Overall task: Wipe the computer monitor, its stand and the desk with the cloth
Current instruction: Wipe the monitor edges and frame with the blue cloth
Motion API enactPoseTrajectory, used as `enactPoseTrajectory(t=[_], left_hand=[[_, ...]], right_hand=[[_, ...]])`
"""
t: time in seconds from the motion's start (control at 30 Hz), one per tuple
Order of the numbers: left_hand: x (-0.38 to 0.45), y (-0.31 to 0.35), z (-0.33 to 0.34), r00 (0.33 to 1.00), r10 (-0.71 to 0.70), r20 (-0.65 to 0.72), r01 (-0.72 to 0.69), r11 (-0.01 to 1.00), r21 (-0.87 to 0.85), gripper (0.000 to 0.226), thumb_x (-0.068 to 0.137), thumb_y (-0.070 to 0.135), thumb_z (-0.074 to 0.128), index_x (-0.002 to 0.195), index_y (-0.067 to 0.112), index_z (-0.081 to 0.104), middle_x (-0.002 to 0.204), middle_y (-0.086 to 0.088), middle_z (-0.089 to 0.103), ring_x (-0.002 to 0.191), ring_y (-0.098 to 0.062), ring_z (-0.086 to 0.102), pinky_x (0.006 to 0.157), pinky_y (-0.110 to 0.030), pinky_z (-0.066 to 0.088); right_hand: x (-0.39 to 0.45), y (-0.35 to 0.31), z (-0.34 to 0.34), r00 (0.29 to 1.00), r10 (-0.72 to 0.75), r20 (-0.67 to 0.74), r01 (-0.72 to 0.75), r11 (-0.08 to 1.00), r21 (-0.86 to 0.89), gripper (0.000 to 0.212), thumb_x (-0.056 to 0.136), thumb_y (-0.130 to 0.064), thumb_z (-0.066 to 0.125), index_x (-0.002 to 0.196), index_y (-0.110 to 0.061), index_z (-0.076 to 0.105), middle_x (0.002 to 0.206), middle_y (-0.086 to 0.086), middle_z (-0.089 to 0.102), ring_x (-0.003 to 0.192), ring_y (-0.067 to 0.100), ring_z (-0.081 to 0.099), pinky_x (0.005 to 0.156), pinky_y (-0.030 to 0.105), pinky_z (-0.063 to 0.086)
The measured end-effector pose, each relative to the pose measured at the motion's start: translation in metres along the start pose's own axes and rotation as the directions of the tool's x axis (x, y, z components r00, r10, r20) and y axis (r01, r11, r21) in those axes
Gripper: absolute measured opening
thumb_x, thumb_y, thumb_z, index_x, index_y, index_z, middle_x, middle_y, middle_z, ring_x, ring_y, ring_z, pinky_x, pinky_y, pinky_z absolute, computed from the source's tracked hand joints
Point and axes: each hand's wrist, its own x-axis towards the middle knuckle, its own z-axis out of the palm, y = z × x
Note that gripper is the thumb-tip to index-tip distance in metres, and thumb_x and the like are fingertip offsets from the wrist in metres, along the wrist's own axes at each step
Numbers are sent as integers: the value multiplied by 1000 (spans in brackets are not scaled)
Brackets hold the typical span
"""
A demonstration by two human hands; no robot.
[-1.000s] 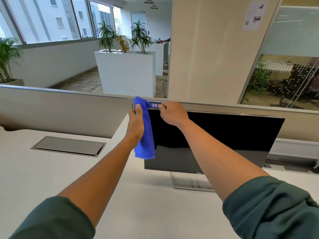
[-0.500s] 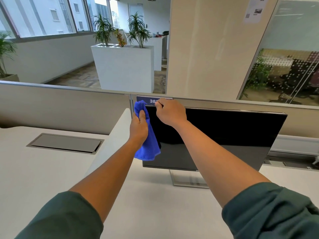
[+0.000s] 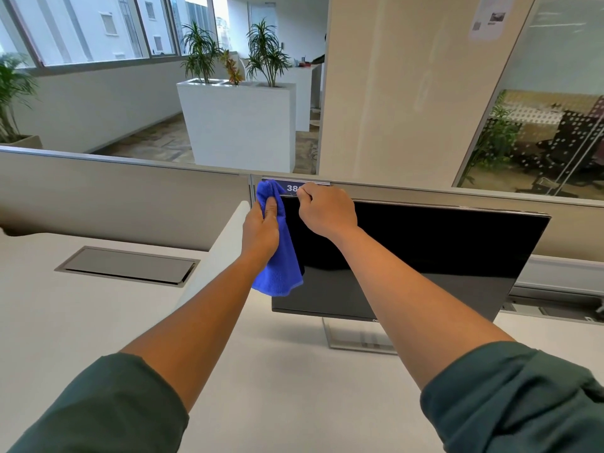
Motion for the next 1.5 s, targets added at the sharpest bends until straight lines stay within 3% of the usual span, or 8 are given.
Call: enactPoseTrajectory(t=[0.1, 0.23, 0.4, 0.6, 0.87, 1.17, 1.33, 1.5], left_hand=[[3, 4, 1, 1000, 15, -16, -15, 1000, 2, 29, 105, 47, 33, 91, 31, 53, 83, 6, 60, 73, -10, 56, 63, -25, 39], [-8, -18, 8, 999, -13, -53, 13, 1000, 0, 33, 106, 46, 32, 102, 22, 56, 81, 8, 61, 73, -7, 57, 61, -20, 39], [-37, -67, 19, 991, -109, -73, 113, 993, 41, 32, 106, 43, 32, 92, 24, 53, 78, 9, 59, 72, -6, 56, 61, -17, 38], [-58, -108, 25, 976, -209, -57, 212, 975, 63, 31, 106, 45, 31, 100, 22, 53, 88, 5, 60, 84, -16, 57, 79, -31, 39], [-81, -141, 32, 941, -338, -24, 339, 939, 63, 39, 107, 40, 30, 115, 11, 55, 99, -5, 61, 93, -24, 58, 82, -33, 39], [-90, -161, 23, 912, -409, 35, 390, 889, 239, 44, 108, 37, 31, 137, 10, 49, 123, -9, 61, 104, -25, 56, 96, -38, 44], [-90, -161, 20, 900, -431, 68, 406, 885, 228, 40, 107, 40, 33, 128, 11, 52, 113, -7, 61, 96, -22, 54, 84, -34, 41], [-80, -140, 15, 941, -337, 36, 315, 910, 269, 31, 106, 40, 33, 106, 16, 53, 99, -6, 62, 81, -17, 55, 78, -32, 39]], right_hand=[[0, 0, 0, 1000, 7, 2, -7, 1000, 4, 34, 100, -32, 33, 102, -21, 65, 91, 4, 70, 73, 22, 46, 71, 32, 30], [-4, -2, 2, 999, -26, -27, 26, 1000, -8, 34, 100, -32, 33, 100, -19, 64, 89, 4, 70, 76, 26, 54, 70, 32, 30], [-4, -1, 5, 998, -40, -43, 39, 999, -8, 35, 101, -31, 32, 100, -18, 65, 87, 1, 70, 72, 22, 52, 71, 32, 30], [-4, 1, 11, 996, -49, -77, 48, 999, -10, 35, 101, -31, 32, 97, -19, 65, 83, -1, 69, 64, 17, 39, 71, 32, 29], [-3, 2, 13, 995, -58, -82, 56, 998, -22, 34, 101, -30, 32, 93, -20, 64, 68, -9, 49, 60, 16, 36, 72, 31, 29], [-4, -2, 12, 996, -54, -74, 50, 997, -52, 35, 102, -31, 31, 94, -20, 64, 75, -4, 61, 64, 17, 43, 78, 35, 35], [-4, 0, 11, 993, -61, -96, 57, 998, -40, 35, 101, -31, 33, 95, -19, 65, 78, -2, 64, 65, 17, 44, 73, 31, 32], [-2, 1, 9, 995, -55, -81, 52, 998, -31, 34, 101, -31, 33, 97, -18, 64, 80, -1, 67, 67, 17, 44, 77, 33, 34]])
